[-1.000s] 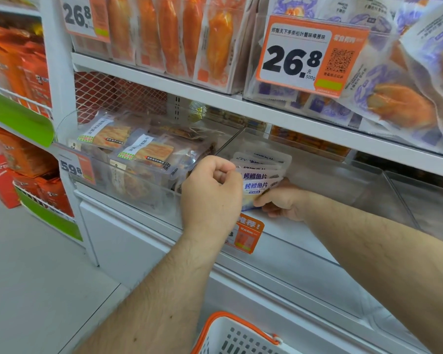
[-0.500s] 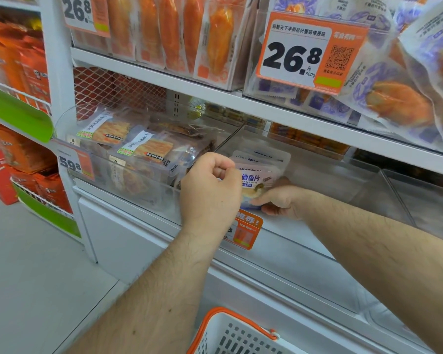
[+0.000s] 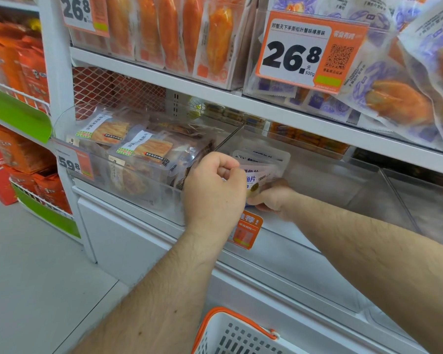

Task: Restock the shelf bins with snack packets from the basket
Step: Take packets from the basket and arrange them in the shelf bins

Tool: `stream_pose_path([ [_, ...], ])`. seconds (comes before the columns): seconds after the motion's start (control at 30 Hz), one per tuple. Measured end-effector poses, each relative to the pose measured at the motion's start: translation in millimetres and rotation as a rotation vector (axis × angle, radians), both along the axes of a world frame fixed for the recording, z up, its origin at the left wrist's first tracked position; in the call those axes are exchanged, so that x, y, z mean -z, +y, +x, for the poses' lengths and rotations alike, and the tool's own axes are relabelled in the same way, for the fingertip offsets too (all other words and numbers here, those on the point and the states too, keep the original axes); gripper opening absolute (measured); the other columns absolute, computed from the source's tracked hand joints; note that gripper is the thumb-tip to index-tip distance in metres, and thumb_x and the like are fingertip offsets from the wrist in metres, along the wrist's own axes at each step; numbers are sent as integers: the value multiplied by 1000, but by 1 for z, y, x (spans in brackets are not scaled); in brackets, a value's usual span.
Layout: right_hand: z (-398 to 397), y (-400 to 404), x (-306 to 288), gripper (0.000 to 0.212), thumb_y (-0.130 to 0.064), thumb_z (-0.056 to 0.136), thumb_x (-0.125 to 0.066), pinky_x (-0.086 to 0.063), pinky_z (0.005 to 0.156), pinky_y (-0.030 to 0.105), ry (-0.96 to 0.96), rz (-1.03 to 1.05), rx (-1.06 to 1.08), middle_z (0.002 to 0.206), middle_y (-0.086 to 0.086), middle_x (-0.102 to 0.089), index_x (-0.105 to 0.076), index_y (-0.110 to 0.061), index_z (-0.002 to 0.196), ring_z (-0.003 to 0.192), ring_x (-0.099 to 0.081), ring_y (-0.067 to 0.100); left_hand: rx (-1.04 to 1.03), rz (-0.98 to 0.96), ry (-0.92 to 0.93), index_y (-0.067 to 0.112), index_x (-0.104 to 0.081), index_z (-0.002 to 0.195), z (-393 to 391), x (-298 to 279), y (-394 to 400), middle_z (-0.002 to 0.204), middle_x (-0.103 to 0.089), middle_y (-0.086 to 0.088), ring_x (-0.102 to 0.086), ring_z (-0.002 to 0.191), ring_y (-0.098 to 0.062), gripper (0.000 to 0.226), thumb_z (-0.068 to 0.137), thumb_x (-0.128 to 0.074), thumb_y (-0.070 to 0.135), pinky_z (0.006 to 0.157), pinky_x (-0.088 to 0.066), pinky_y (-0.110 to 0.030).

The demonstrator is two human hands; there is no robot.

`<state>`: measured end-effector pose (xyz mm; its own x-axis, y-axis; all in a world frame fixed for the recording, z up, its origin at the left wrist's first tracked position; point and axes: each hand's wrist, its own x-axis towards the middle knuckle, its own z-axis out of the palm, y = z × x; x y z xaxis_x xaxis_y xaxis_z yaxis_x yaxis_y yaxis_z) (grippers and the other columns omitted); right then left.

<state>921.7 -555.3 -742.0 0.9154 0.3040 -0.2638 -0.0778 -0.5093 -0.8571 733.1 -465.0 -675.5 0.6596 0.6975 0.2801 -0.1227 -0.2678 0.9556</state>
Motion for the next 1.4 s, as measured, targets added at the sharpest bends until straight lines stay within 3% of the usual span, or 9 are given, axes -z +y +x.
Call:
stream_pose_path([
  [0.13, -1, 1, 3, 54, 6, 63, -88, -58, 56, 23, -16, 37, 37, 97, 1, -71, -64, -12, 108, 85, -69, 18, 2, 1, 6, 28, -60, 74, 0, 0, -1, 72, -62, 8, -63, 71, -2, 18, 87, -60, 16, 51, -45, -13],
  [0.27, 35, 3, 28, 112, -30, 11, -99, -63, 68, 36, -114, -13, 90, 99, -4, -72, -57, -22, 114, 91, -70, 20, -5, 1, 2, 28, -61, 74, 2, 1, -2, 72, -64, 8, -63, 71, -3, 18, 85, -60, 15, 50, -42, -12],
  [0.33, 54, 5, 41, 116, -37, 3, -94, -63, 73, 39, -138, -48, 104, 100, -5, -71, -57, -24, 112, 93, -69, 21, -4, 6, 6, 29, -60, 74, 1, 2, -3, 73, -64, 8, -64, 73, -4, 18, 85, -60, 15, 52, -44, -15],
  [0.43, 35, 6, 26, 113, -32, 11, -96, -62, 74, 40, -145, -60, 124, 101, -3, -70, -55, -22, 116, 93, -68, 21, -4, 10, 8, 29, -60, 74, 1, 2, -3, 73, -64, 8, -65, 74, -5, 19, 86, -60, 15, 55, -47, -20],
  [0.63, 8, 2, 11, 90, -11, 34, -98, -62, 79, 39, -108, -51, 86, 102, 2, -72, -60, -13, 115, 92, -70, 22, 6, 2, -4, 28, -60, 75, 0, 0, -3, 71, -62, 7, -62, 69, -3, 19, 87, -60, 14, 48, -41, -9],
  [0.77, 1, 0, 3, 57, 4, 58, -90, -59, 62, 26, -78, -20, 44, 102, 5, -74, -68, -10, 108, 87, -71, 21, 6, 4, 12, 29, -59, 75, -1, 0, -2, 72, -63, 7, -63, 69, -1, 19, 88, -60, 15, 46, -42, -9],
  [0.83, -1, 1, 0, 54, 2, 62, -90, -60, 62, 26, -64, -10, 36, 104, 4, -73, -68, -12, 109, 91, -71, 22, 3, 10, 13, 28, -60, 75, -1, 0, -3, 74, -64, 7, -65, 72, -3, 18, 88, -60, 16, 49, -46, -13],
  [1.03, 6, 12, 6, 54, -3, 66, -89, -59, 88, 41, -68, -80, 57, 108, 6, -69, -64, -13, 112, 99, -67, 26, -7, 13, 15, 28, -60, 73, 0, 0, -5, 72, -63, 7, -65, 75, -9, 18, 85, -60, 15, 62, -55, -31],
  [1.4, 18, 12, 14, 48, -11, 69, -90, -61, 81, 40, -61, -104, 76, 105, 5, -70, -66, -18, 110, 93, -70, 24, 6, 3, 19, 28, -60, 76, -1, -1, -4, 72, -62, 8, -63, 75, -7, 18, 87, -59, 14, 60, -52, -25],
])
